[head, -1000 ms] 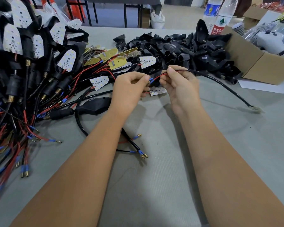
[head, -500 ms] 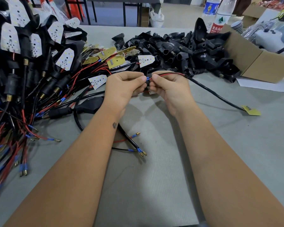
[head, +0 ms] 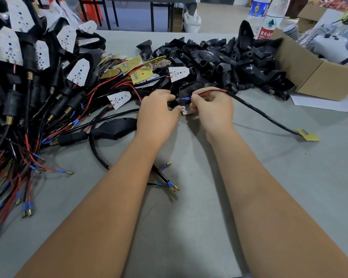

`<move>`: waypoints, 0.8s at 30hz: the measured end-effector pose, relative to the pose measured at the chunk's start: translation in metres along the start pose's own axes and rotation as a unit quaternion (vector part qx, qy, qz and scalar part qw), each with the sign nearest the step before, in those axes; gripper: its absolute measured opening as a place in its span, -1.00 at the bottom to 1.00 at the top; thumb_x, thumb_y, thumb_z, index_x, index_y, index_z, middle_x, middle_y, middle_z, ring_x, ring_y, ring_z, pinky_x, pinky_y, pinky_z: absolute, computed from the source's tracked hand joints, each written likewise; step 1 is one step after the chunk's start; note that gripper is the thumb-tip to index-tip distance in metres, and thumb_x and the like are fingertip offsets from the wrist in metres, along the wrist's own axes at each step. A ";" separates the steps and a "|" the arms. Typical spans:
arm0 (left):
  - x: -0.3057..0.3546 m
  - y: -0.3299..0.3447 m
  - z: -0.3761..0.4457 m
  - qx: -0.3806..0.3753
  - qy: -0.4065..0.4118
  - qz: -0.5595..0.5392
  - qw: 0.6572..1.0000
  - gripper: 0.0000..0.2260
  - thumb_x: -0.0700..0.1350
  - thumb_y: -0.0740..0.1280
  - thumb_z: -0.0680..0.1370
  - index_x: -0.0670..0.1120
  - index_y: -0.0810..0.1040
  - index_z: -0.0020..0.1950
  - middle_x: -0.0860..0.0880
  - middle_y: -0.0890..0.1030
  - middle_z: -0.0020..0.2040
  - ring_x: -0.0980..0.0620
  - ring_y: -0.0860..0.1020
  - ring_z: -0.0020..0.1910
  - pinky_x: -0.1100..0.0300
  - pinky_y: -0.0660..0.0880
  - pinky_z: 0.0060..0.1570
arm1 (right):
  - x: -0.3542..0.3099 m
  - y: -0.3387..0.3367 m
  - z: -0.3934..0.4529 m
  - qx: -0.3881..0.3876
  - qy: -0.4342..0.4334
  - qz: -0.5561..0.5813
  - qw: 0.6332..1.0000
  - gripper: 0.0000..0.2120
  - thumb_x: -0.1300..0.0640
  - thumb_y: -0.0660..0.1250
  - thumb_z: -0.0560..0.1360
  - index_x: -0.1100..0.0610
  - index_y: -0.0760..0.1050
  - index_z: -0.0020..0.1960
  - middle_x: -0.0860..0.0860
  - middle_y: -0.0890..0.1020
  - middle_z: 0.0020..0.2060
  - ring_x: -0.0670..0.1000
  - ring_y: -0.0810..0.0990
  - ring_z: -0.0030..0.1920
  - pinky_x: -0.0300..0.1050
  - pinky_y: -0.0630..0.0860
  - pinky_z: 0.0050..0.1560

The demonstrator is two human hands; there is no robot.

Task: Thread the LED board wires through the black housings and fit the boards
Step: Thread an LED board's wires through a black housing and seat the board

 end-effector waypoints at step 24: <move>-0.007 0.011 -0.006 -0.051 -0.135 -0.581 0.801 -0.91 -0.31 0.35 0.55 -0.16 0.64 -0.06 -0.05 0.70 -0.22 0.08 0.67 -0.18 0.30 0.58 -0.12 | -0.001 0.029 -0.014 -0.156 0.108 0.215 0.958 -0.85 0.30 0.27 0.57 0.19 0.51 -0.16 -0.04 0.55 -0.46 -0.13 0.47 -0.47 -0.32 0.44 -0.42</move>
Point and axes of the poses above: each hand's wrist, its own z-axis towards the middle knuckle, its own y-axis out of the palm, x = y × z, the point moved 10 cm from there along z, towards the middle knuckle
